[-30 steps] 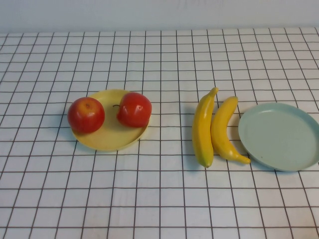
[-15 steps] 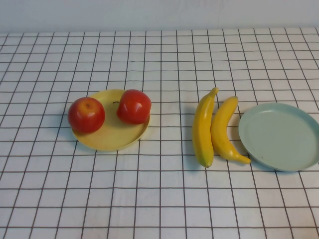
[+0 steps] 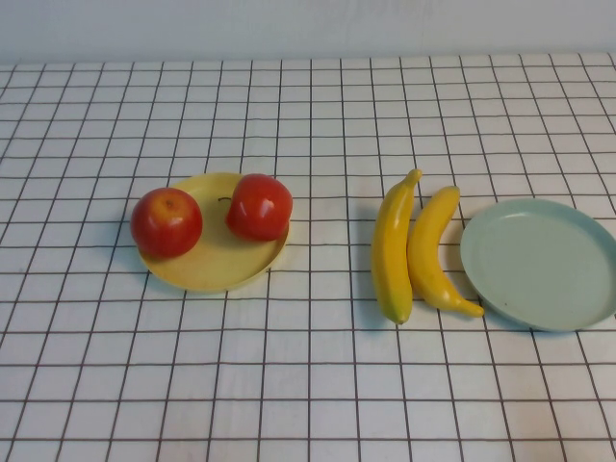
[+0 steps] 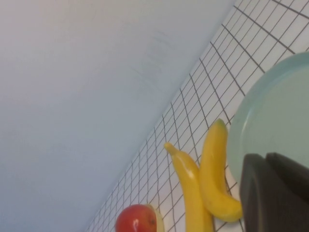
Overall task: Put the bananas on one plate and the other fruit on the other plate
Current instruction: Put another type of fruit in the right plate
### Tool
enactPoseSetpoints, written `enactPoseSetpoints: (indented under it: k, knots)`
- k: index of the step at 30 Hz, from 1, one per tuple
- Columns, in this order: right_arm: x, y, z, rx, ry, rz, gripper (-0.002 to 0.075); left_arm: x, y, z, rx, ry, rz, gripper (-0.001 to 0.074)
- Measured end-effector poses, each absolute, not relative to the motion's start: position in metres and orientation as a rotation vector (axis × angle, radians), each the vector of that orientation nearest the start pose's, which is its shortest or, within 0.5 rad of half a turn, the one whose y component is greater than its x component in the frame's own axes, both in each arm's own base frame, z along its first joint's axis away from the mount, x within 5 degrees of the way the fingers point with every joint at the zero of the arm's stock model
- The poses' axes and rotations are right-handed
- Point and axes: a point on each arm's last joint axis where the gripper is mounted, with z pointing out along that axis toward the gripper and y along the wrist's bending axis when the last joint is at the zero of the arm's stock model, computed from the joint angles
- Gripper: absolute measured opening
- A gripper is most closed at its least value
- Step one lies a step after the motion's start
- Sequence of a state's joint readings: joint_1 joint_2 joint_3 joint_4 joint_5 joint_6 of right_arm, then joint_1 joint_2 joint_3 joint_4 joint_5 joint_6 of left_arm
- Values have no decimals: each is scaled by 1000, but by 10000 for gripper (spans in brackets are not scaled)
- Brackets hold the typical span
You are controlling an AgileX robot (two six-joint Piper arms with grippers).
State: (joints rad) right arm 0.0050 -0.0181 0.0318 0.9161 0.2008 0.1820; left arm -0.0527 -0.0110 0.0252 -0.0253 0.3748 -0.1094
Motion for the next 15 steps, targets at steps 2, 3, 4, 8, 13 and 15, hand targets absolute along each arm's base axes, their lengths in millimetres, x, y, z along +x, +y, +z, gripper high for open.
enactPoseSetpoints:
  k: [2, 3, 4, 8, 13, 15]
  knots:
    - [55, 15, 192, 757, 1529, 947, -16, 52, -4, 172, -69, 1873, -137, 0]
    - [55, 15, 192, 754, 1530, 944, -16, 52, -4, 172, -69, 1873, -137, 0]
    - [55, 15, 192, 752, 1531, 942, -16, 52, -4, 172, -69, 1873, -137, 0]
    - [55, 13, 194, 746, 1511, 931, -16, 52, -4, 172, -69, 1873, -137, 0]
    - [53, 17, 209, 536, 1551, 806, -16, 52, -4, 172, -69, 1873, -137, 0]
    - [51, 19, 229, 408, 1574, 733, -16, 52, -4, 172, -69, 1873, -137, 0]
